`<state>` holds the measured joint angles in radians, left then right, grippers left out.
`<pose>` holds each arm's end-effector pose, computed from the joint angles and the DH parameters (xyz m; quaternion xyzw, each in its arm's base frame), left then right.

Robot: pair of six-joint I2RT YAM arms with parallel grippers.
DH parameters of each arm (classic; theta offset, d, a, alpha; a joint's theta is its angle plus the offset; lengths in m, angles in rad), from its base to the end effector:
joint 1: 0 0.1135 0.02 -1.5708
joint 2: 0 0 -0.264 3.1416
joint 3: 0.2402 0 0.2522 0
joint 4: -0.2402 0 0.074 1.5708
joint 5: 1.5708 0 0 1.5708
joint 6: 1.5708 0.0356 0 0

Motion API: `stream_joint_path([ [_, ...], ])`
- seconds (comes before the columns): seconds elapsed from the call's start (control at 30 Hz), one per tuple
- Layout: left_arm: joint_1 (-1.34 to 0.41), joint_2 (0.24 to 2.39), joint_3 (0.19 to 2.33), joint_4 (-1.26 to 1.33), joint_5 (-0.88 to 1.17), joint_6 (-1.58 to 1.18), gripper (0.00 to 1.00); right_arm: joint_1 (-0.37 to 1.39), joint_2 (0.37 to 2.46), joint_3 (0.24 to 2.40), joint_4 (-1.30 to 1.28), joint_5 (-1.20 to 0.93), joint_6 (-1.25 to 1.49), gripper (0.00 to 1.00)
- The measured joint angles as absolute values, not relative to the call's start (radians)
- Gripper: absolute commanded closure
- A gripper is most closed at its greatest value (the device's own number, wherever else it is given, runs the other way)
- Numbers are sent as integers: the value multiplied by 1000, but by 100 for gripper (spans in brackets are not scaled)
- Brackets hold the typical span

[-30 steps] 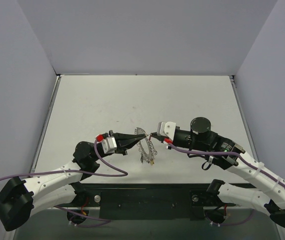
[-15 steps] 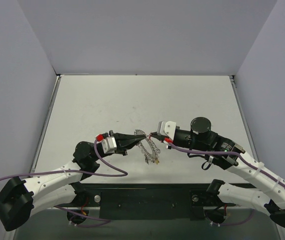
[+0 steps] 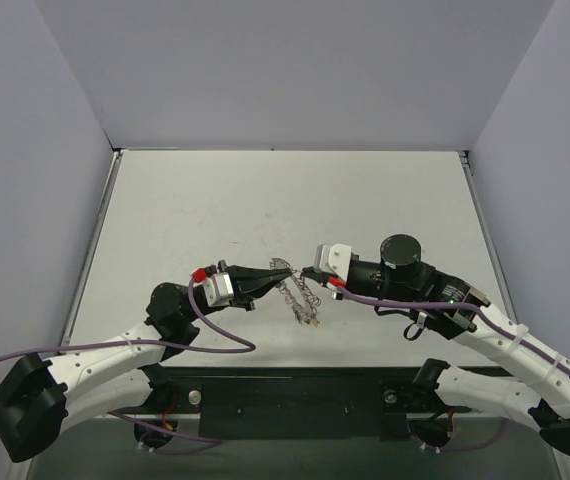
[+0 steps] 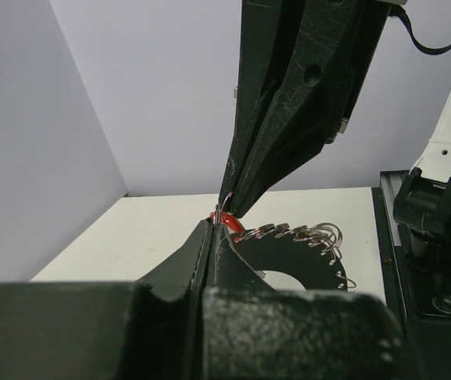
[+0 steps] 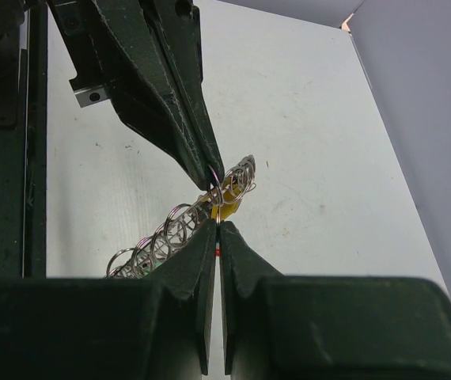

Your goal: Put the keys on the keyring

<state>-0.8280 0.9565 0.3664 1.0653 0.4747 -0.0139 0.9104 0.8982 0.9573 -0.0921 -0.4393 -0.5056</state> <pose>0.1224 -0.1574 0.2911 0.3847 0.3854 -0.4508 0.7073 0.1124 0.1693 0.3909 -0.5712 0.4343 0.2898 0.6333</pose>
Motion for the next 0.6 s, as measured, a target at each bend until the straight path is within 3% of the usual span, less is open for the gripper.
stream_joint_path([
  [0.6,-828,957,366,1065,484,-14,100,910,898,957,-94,-443,-506,100],
])
